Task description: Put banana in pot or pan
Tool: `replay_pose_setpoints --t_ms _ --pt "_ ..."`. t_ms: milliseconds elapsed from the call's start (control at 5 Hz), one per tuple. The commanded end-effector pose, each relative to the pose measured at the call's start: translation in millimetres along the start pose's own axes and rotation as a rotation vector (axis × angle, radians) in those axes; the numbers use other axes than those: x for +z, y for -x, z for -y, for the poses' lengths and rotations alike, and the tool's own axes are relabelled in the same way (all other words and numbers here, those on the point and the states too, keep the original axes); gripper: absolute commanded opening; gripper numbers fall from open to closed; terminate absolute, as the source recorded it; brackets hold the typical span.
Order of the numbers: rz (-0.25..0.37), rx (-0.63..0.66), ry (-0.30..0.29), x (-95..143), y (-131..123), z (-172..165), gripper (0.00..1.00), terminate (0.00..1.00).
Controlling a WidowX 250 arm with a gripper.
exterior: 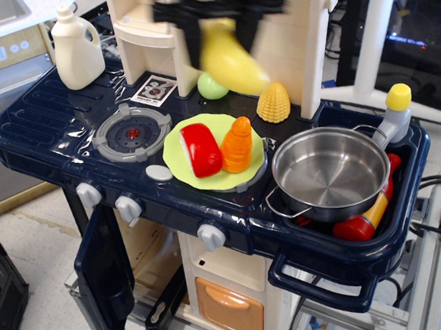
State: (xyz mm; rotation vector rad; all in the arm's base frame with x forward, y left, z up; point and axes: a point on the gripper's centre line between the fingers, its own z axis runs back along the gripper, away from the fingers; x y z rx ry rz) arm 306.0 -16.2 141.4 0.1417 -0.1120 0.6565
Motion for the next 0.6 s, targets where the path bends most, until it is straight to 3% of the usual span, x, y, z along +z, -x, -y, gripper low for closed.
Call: replay_pose_setpoints --t_ms 0,200,400 --pt "0.048 0.030 0.026 18 38 77 0.00 0.00" --pt "0.064 0.006 0.032 0 50 86 0.00 0.00" --pt "0.100 0.003 0.044 -19 49 82 1.00 1.00"
